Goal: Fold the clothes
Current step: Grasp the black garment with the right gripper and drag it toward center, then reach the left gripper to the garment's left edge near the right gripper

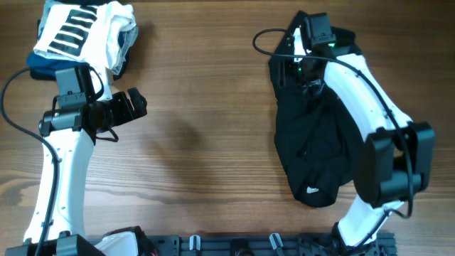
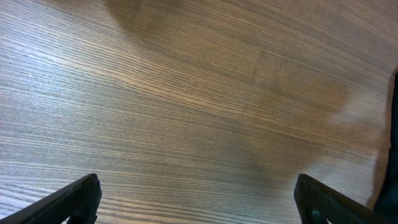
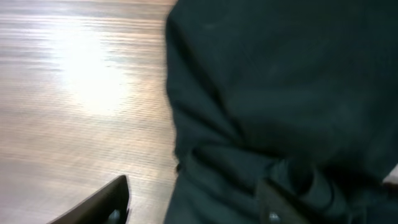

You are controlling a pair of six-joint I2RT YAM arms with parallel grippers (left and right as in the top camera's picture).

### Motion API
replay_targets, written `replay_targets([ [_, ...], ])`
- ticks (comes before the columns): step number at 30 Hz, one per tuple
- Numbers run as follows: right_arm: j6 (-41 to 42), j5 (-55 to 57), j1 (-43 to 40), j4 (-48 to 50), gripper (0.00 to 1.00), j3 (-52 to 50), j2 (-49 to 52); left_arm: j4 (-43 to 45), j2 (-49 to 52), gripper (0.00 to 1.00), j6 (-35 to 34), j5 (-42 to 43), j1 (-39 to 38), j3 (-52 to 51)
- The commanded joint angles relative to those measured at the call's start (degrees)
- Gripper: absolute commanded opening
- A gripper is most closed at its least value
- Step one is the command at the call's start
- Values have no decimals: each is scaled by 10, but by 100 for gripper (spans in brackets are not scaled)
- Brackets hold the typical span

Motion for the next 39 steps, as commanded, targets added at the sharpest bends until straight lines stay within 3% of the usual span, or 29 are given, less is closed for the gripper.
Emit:
replay_targets([
  [1, 7, 46, -2, 14, 50, -8, 49, 2, 1, 100, -5, 0, 2, 8],
  [9, -7, 33, 4, 16, 45, -11, 91, 2, 1, 100, -5, 0, 2, 8],
  [16, -8, -9, 4, 7, 4, -10, 92, 2, 1, 100, -5, 0, 2, 8],
  [24, 28, 12, -16, -50, 4, 18, 15, 2, 1, 100, -5, 0, 2, 8],
  [25, 35, 24, -24, -65, 5, 18, 3, 2, 1, 100, -5, 0, 2, 8],
  [26, 41, 32, -31, -76, 16, 18, -3, 2, 1, 100, -5, 1, 2, 8],
  [27, 42, 35, -45, -98, 36, 18, -6, 2, 1, 100, -5, 1, 2, 8],
  [28, 42, 35, -60, -115, 41, 14, -6, 2, 1, 100, -5, 0, 2, 8],
  [31, 42, 35, -84, -111, 43, -18, -6, 4, 1, 100, -5, 1, 2, 8],
  [35, 42, 28, -87, -66, 53, -73, -5, 7, 1, 100, -5, 1, 2, 8],
  [39, 42, 11, -87, -40, 52, -106, -3, 9, 1, 100, -5, 1, 2, 8],
])
